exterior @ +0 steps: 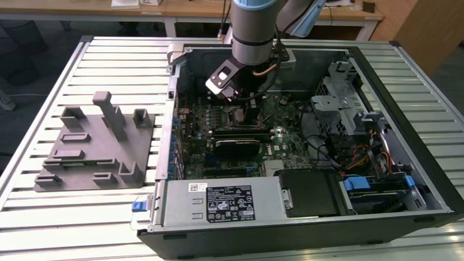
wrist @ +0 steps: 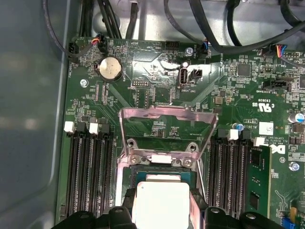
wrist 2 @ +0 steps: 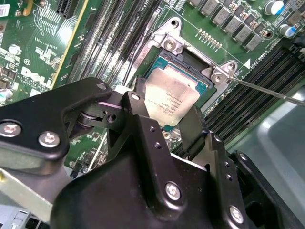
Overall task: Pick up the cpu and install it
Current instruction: 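Place the cpu into insertion slot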
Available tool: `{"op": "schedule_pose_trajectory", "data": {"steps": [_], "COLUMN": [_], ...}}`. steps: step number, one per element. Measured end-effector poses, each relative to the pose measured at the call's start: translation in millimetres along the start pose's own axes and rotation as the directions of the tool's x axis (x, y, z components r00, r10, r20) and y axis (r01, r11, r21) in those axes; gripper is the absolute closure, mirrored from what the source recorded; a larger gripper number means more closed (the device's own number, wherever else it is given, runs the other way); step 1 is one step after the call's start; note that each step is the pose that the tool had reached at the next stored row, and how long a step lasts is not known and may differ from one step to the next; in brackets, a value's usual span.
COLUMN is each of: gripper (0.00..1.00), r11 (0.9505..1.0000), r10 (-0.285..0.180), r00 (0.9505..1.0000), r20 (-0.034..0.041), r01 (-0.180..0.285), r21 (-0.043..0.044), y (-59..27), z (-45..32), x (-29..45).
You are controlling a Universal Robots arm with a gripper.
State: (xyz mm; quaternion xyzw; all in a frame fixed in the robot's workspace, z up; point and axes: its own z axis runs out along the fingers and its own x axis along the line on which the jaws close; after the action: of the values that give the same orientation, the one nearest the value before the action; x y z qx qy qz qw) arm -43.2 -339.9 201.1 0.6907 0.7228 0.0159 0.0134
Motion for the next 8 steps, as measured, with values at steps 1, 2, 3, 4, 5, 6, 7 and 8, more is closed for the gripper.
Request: {"op": "schedule_pose_trajectory", "data": {"steps": [1, 2, 3, 4, 5, 6, 7, 8], "gripper": [0.47, 0.47, 0.47, 0.47, 0.47, 0.47, 0.47, 0.47], "r11": [1.0000, 1.0000, 1.0000, 1.0000, 1.0000, 1.0000, 1.0000, 1.0000], "r10": [0.000, 0.000, 0.000, 0.000, 0.000, 0.000, 0.000, 0.001], "r00": [1.0000, 1.0000, 1.0000, 1.0000, 1.0000, 1.0000, 1.0000, 1.0000], "r20": [-0.0001, 0.0001, 0.0002, 0.0000, 0.0000, 0.0000, 0.0001, 0.0001], "r01": [0.000, 0.000, 0.000, 0.000, 0.000, 0.000, 0.000, -0.001], "r21": [0.0000, 0.0000, 0.0002, 0.0000, 0.0000, 0.0000, 0.0001, 0.0001], "y": [0.0, -0.1, -0.1, -0.1, -0.1, -0.1, -0.1, -0.1], "z": [0.5, 0.9, 1.3, 1.8, 2.3, 2.8, 3.2, 3.8], "x": [0.1, 0.4, 0.7, 0.9, 1.1, 1.3, 1.6, 1.8]}}
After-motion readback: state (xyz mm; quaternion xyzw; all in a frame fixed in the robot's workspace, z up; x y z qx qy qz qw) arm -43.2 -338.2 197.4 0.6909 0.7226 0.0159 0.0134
